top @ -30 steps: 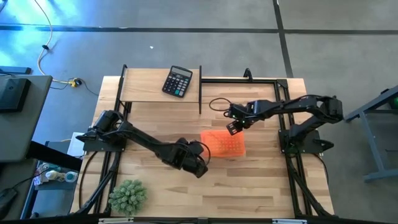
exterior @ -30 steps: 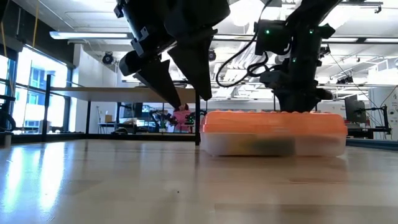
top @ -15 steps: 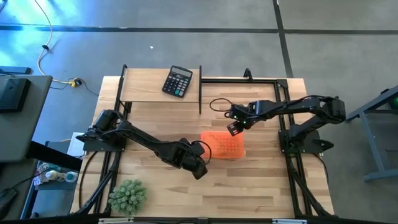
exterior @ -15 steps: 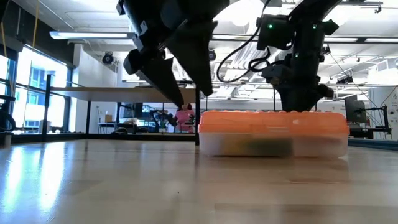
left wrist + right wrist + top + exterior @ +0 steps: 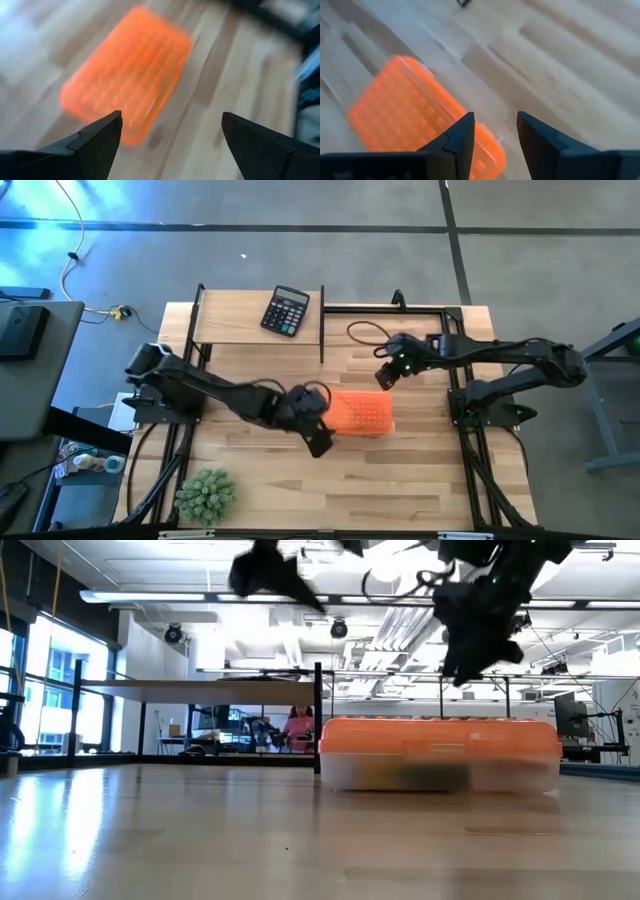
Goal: Pack school essentials
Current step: Return to Home Position
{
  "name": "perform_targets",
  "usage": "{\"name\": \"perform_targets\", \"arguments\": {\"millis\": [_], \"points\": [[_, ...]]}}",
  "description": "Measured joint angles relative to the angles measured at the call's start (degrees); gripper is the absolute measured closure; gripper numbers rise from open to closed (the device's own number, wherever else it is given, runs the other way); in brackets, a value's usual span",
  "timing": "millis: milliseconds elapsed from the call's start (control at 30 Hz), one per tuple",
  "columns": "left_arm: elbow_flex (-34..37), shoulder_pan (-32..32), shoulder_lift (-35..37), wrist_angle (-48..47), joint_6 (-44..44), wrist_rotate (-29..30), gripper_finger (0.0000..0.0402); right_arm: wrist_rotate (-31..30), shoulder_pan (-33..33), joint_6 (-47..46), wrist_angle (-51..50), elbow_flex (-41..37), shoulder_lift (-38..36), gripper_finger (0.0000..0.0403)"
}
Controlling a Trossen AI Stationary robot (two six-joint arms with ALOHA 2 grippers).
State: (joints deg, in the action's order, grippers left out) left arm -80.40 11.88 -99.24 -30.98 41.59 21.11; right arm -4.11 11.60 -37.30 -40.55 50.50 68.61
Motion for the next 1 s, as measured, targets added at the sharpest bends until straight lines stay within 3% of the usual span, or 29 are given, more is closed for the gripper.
{"name": "perform_targets", "arguments": {"millis": [200, 467, 733, 933, 1000], "points": [[-0.2, -1.5, 6.8, 5.2, -5.5, 1.5, 0.0074, -2.9, 0.4, 4.0, 3.3, 0.0, -6.2, 0.0265], [-0.2, -1.5, 16.6, 5.4, -14.9, 5.1, 0.0074, -3.4, 0.5, 7.8, 12.9, 0.1, -11.8, 0.0265], [-0.3, -1.8, 27.1, 1.5, -25.0, 5.1, 0.0074, -4.9, 0.2, 7.3, 19.0, 0.0, -13.8, 0.0265], [0.3, 0.7, 34.9, -7.9, -27.9, 5.9, 0.0074, -6.6, -0.8, 1.9, 25.6, 0.0, -14.2, 0.0265], [1.8, 2.1, 37.2, -5.6, -28.7, 6.4, 0.0074, -8.5, -1.1, 0.5, 26.7, 0.0, -14.3, 0.0265]]}}
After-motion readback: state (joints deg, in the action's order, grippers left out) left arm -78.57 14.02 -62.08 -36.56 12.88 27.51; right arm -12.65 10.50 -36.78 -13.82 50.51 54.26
